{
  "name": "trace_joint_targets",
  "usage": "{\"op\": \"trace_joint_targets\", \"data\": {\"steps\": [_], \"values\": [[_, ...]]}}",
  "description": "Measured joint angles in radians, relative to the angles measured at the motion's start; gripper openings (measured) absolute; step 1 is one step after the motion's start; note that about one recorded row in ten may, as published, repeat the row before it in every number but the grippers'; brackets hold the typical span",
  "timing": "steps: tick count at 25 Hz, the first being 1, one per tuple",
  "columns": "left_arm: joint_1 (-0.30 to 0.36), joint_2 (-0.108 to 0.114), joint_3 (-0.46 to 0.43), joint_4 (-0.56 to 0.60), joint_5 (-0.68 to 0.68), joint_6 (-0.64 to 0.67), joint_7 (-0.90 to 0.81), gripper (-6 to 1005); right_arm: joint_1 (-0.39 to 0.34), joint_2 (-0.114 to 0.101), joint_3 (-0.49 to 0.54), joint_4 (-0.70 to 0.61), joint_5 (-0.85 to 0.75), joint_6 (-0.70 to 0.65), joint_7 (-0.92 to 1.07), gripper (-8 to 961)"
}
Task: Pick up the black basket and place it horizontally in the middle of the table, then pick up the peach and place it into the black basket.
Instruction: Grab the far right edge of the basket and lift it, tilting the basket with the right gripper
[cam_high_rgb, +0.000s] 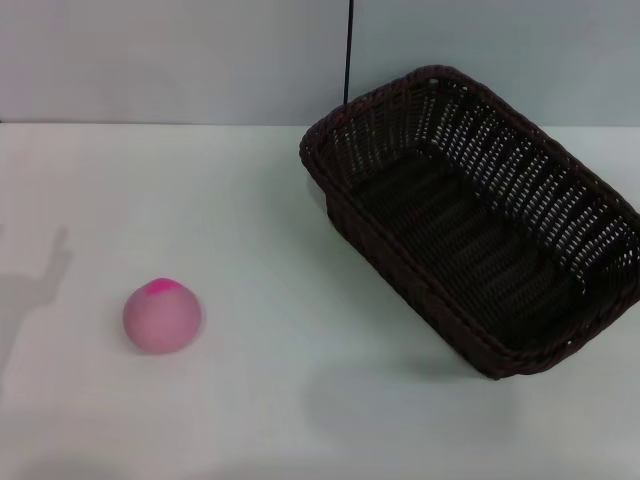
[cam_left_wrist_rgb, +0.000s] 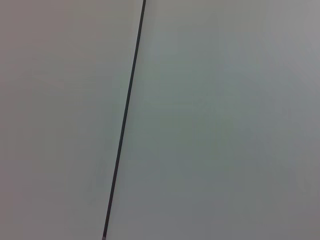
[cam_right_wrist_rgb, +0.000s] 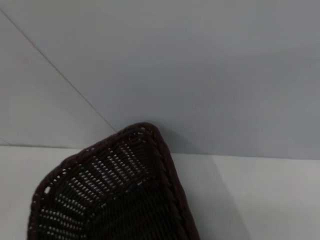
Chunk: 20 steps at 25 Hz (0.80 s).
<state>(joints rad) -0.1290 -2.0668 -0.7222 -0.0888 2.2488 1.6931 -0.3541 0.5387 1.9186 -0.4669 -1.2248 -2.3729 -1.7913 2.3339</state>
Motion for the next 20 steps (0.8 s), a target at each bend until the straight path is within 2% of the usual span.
{"op": "trace_joint_targets", "data": {"steps": [1,4,8,15,20], "values": [[0.004,-0.001,0.002,-0.001,0.0,0.001,0.0,791,0.0,0.0,0.0,0.0,0.0,0.0,0.0,666],[0.009,-0.002,0.013,-0.006,0.0,0.002,-0.001,791,0.025,0.002,-0.093,0.079,0.002,0.083,-0.008,666],[0.015,-0.003,0.027,-0.017,0.001,0.004,-0.001,791,0.062,0.023,-0.167,0.189,0.003,0.205,-0.051,667],[0.038,-0.002,0.037,-0.04,0.002,0.009,-0.002,790,0.124,0.036,-0.205,0.364,0.001,0.369,-0.121,667],[0.038,-0.003,0.039,-0.041,0.002,0.01,-0.002,790,0.147,0.043,-0.221,0.429,0.009,0.431,-0.146,667]]}}
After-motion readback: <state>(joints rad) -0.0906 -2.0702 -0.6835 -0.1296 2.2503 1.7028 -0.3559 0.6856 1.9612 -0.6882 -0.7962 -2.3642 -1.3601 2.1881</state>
